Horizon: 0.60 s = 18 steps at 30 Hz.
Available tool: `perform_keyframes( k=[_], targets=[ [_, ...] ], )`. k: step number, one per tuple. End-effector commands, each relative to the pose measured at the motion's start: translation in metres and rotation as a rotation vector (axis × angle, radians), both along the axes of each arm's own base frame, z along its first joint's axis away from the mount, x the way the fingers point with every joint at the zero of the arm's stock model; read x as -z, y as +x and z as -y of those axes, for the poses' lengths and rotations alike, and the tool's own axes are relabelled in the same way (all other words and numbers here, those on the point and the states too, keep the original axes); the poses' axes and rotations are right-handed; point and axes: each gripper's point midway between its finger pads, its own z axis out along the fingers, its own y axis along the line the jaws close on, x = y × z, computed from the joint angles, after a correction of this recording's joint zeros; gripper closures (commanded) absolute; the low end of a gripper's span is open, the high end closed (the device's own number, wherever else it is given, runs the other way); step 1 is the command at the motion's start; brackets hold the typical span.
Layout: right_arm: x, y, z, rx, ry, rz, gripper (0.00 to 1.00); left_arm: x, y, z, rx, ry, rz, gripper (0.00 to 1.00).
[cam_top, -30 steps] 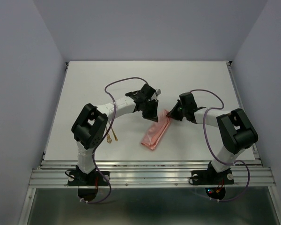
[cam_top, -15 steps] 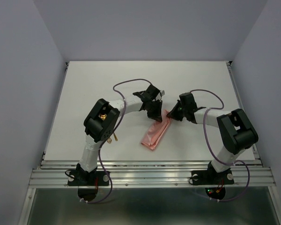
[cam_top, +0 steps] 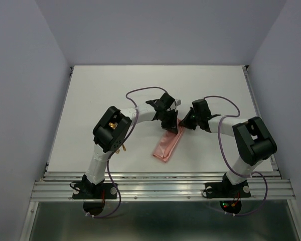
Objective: Fold the napkin into a case and place the utensils inside
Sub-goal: Stuff the top corner of the smaller-rectangle-folded napkin into the folded napkin.
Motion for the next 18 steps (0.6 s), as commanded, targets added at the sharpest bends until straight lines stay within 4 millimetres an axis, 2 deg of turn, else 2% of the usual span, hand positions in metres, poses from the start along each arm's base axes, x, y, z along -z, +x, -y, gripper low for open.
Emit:
perform_keyframes(
  k=[1, 2, 3, 4, 5, 6, 7, 10, 11, 13, 14, 17, 18],
  targets=[
    [0.004, -0.009, 0.011, 0.003, -0.063, -0.040, 0.92, -0.005, 0.002, 0.012, 0.029, -0.042, 0.006, 1.00],
    [0.001, -0.010, 0.011, -0.001, -0.060, -0.033, 0.87, -0.002, 0.001, 0.011, 0.029, -0.035, 0.002, 1.00],
    [-0.010, -0.009, 0.010, -0.003, -0.049, -0.006, 0.76, 0.000, 0.001, 0.011, 0.027, -0.030, -0.002, 1.00],
    [-0.012, -0.012, 0.012, -0.004, -0.051, -0.002, 0.71, 0.004, 0.000, 0.009, 0.026, -0.025, -0.009, 1.00],
    [-0.026, -0.012, 0.012, -0.002, -0.041, 0.032, 0.61, 0.005, -0.001, 0.009, 0.025, -0.024, -0.009, 1.00],
    [-0.031, -0.013, 0.014, -0.001, -0.042, 0.044, 0.55, 0.007, -0.003, 0.008, 0.023, -0.021, -0.014, 1.00],
    [-0.030, -0.021, 0.018, 0.004, -0.052, 0.036, 0.44, 0.005, -0.002, 0.008, 0.016, -0.026, -0.010, 1.00],
    [-0.046, -0.034, 0.024, 0.011, -0.037, 0.063, 0.36, 0.005, -0.002, 0.007, 0.000, -0.026, -0.009, 1.00],
    [-0.037, -0.047, 0.026, 0.002, -0.034, 0.031, 0.35, 0.004, 0.000, 0.008, -0.010, -0.031, -0.010, 1.00],
    [-0.042, -0.061, 0.021, -0.012, 0.024, 0.026, 0.33, 0.003, 0.000, 0.008, -0.025, -0.036, -0.013, 1.00],
    [-0.031, -0.074, 0.022, -0.017, 0.039, -0.005, 0.31, 0.003, 0.000, 0.008, -0.033, -0.034, -0.016, 1.00],
    [-0.029, -0.091, 0.011, -0.025, 0.126, -0.028, 0.28, 0.001, 0.001, 0.009, -0.055, -0.038, -0.019, 1.00],
    [-0.020, -0.102, 0.011, -0.027, 0.133, -0.054, 0.27, 0.001, 0.001, 0.009, -0.062, -0.039, -0.018, 1.00]
  ],
)
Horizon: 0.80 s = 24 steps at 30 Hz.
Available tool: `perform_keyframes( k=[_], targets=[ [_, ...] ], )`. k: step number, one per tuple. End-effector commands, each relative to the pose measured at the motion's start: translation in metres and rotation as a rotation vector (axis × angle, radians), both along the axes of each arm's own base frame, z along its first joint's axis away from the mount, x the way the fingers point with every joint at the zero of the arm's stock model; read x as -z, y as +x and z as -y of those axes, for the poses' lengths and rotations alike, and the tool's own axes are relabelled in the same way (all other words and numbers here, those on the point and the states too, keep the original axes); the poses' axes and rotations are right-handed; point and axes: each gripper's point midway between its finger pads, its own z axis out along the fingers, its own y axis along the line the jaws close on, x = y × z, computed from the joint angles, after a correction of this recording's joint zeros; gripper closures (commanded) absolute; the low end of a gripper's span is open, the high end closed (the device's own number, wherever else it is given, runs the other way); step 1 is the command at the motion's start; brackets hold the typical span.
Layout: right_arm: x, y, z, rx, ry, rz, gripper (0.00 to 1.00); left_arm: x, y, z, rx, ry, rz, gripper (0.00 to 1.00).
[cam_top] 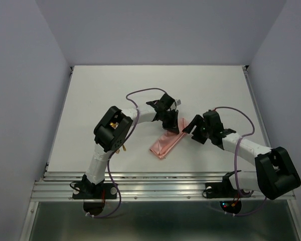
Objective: Fold the napkin into a case and place the utensils inside
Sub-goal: Stuff the top corner of the smaller-rectangle-folded napkin into the folded napkin, then smooth out the smaller rectangle-folded napkin at the center of the board.
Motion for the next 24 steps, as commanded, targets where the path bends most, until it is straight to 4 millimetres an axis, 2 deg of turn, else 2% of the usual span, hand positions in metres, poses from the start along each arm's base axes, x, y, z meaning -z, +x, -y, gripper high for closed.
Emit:
perform_keyframes(
  k=[1, 3, 5, 8, 11, 20, 23, 24],
  targets=[
    [0.018, -0.038, -0.017, -0.035, 0.098, -0.095, 0.25, -0.002, 0.000, -0.001, -0.042, 0.002, 0.006, 1.00],
    [0.025, -0.043, -0.020, -0.021, 0.121, -0.117, 0.24, -0.001, 0.000, -0.001, -0.056, 0.003, 0.001, 1.00],
    [0.026, -0.042, -0.033, -0.041, 0.152, -0.107, 0.23, -0.002, 0.002, -0.002, -0.069, 0.005, 0.005, 1.00],
    [0.026, -0.039, -0.042, -0.048, 0.165, -0.094, 0.23, 0.000, 0.002, -0.004, -0.084, 0.012, 0.003, 1.00],
    [0.034, -0.036, -0.044, -0.031, 0.154, -0.109, 0.25, 0.001, 0.003, -0.005, -0.099, 0.018, 0.003, 1.00],
    [0.062, -0.034, -0.046, 0.031, 0.079, -0.192, 0.43, -0.005, 0.006, -0.004, -0.125, 0.007, 0.009, 1.00],
    [0.066, -0.034, -0.042, 0.056, 0.064, -0.194, 0.55, -0.006, 0.006, -0.004, -0.129, 0.009, 0.011, 1.00],
    [0.065, -0.033, -0.041, 0.060, 0.064, -0.190, 0.64, -0.006, 0.007, -0.004, -0.131, 0.007, 0.013, 1.00]
  ],
)
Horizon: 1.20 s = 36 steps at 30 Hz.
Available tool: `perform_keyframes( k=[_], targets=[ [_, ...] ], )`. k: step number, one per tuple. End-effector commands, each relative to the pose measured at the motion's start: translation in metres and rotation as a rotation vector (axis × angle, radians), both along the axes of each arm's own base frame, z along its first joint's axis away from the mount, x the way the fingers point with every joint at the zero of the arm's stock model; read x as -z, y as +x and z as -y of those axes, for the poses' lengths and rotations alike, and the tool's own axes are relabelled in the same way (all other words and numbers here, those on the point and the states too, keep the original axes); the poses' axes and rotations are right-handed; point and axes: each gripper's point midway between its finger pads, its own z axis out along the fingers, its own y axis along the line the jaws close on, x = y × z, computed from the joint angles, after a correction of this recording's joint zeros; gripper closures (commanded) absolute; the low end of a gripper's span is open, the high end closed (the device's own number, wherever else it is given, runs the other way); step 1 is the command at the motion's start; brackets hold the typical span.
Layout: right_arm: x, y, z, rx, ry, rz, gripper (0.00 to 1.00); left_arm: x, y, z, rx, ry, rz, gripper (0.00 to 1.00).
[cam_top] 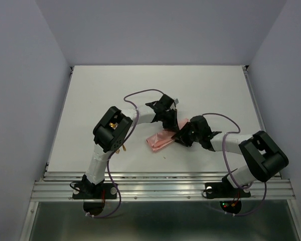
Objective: Fold the napkin into a case and place the utensils inside
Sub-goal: Smooth out the smaller rectangle-folded napkin at the center of the board.
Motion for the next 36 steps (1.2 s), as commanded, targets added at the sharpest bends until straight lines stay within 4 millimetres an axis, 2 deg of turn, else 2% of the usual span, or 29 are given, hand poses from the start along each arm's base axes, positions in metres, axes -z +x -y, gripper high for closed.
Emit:
perform_keyframes(
  k=[1, 3, 8, 13, 14, 15, 17, 19, 22, 26, 28, 30, 32, 36],
  targets=[
    [0.032, -0.012, 0.023, 0.066, -0.130, -0.075, 0.67, -0.010, 0.000, -0.007, -0.020, 0.024, 0.036, 1.00],
    [0.033, -0.009, 0.026, 0.073, -0.145, -0.071, 0.81, -0.011, 0.001, -0.007, -0.023, 0.024, 0.041, 1.00],
    [0.036, -0.003, 0.028, 0.067, -0.183, -0.051, 0.98, -0.024, 0.001, -0.009, -0.029, 0.012, 0.061, 1.00],
    [0.033, 0.001, 0.032, 0.023, -0.220, -0.006, 0.99, -0.048, 0.001, -0.010, -0.027, -0.011, 0.091, 1.00],
    [0.033, 0.004, 0.037, 0.031, -0.248, 0.015, 0.99, -0.051, 0.000, -0.011, -0.023, -0.009, 0.091, 0.98],
    [0.032, 0.007, 0.040, 0.035, -0.256, 0.023, 0.99, -0.060, 0.000, -0.011, -0.019, -0.019, 0.105, 0.91],
    [0.029, 0.010, 0.044, 0.018, -0.271, 0.052, 0.99, -0.064, -0.002, -0.014, -0.007, -0.011, 0.105, 0.79],
    [0.028, 0.015, 0.046, 0.000, -0.292, 0.074, 1.00, -0.074, -0.004, -0.016, 0.009, -0.013, 0.119, 0.75],
    [0.025, 0.019, 0.040, -0.044, -0.291, 0.104, 0.99, -0.085, -0.006, -0.021, 0.023, -0.010, 0.143, 0.74],
    [0.021, 0.026, 0.035, -0.155, -0.317, 0.164, 0.99, -0.085, -0.010, -0.043, 0.010, 0.037, 0.158, 0.75],
    [0.021, 0.030, 0.037, -0.200, -0.336, 0.187, 0.99, -0.080, -0.008, -0.056, -0.013, 0.054, 0.155, 0.80],
    [0.017, 0.038, 0.037, -0.262, -0.355, 0.230, 0.99, -0.067, -0.010, -0.071, -0.029, 0.073, 0.135, 0.90],
    [0.015, 0.048, 0.039, -0.305, -0.360, 0.255, 0.99, -0.053, -0.012, -0.078, -0.033, 0.093, 0.117, 0.97],
    [0.015, 0.056, 0.040, -0.346, -0.353, 0.263, 0.99, -0.042, -0.010, -0.078, -0.042, 0.089, 0.118, 0.99]
  ],
)
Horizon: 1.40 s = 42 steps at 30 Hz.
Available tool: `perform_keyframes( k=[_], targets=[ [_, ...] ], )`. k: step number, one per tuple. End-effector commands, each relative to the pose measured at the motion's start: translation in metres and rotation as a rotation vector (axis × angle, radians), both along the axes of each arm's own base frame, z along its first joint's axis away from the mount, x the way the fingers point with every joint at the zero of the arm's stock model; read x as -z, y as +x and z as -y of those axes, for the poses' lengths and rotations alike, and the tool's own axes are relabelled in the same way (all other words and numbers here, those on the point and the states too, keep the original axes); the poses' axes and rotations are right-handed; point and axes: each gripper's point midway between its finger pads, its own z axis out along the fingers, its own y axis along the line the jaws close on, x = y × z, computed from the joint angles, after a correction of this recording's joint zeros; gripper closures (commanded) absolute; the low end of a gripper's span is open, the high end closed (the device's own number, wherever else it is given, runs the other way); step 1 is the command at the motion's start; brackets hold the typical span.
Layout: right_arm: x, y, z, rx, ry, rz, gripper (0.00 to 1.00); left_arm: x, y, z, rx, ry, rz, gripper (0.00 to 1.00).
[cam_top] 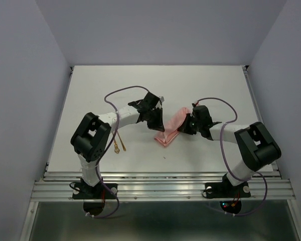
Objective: Fold the napkin into a case and place the utensils inside
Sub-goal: Smooth out the smaller rectangle-folded napkin at the center of the board.
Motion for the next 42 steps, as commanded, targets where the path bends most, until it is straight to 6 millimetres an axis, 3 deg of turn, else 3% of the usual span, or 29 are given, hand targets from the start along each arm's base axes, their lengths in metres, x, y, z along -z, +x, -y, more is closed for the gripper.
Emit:
perform_keyframes(
  k=[1, 4, 6, 7, 8, 16, 17, 21, 27, 36, 42],
  targets=[
    [0.006, 0.005, 0.004, -0.096, -0.063, 0.010, 0.99, 0.007, 0.004, 0.001, 0.009, 0.000, 0.030, 0.99],
    [0.003, 0.009, 0.000, -0.084, -0.041, 0.003, 0.99, 0.028, 0.002, 0.001, 0.029, 0.028, -0.003, 1.00],
    [0.005, 0.008, 0.002, -0.035, -0.029, -0.034, 0.92, 0.037, -0.003, 0.003, 0.048, 0.027, -0.031, 1.00],
    [0.003, 0.008, 0.001, -0.025, -0.018, -0.039, 0.88, 0.037, -0.003, 0.004, 0.051, 0.026, -0.028, 1.00],
    [0.000, 0.007, 0.002, 0.015, -0.003, -0.059, 0.77, 0.038, -0.004, 0.004, 0.056, 0.025, -0.032, 1.00],
    [-0.015, -0.011, 0.009, 0.185, 0.093, -0.130, 0.57, 0.046, -0.011, 0.003, 0.076, 0.021, -0.057, 1.00],
    [-0.010, -0.018, 0.012, 0.216, 0.107, -0.157, 0.48, 0.047, -0.012, 0.004, 0.078, 0.014, -0.060, 1.00],
    [-0.009, -0.027, 0.004, 0.215, 0.190, -0.172, 0.35, 0.047, -0.016, 0.006, 0.081, -0.003, -0.072, 1.00],
    [0.009, -0.035, -0.006, 0.237, 0.250, -0.253, 0.33, 0.043, -0.018, 0.010, 0.097, -0.023, -0.076, 1.00],
    [0.030, -0.041, -0.009, 0.291, 0.283, -0.316, 0.48, 0.041, -0.025, 0.019, 0.118, -0.054, -0.098, 1.00],
    [0.039, -0.054, -0.007, 0.300, 0.286, -0.338, 0.48, 0.039, -0.028, 0.027, 0.131, -0.077, -0.111, 1.00]
  ],
)
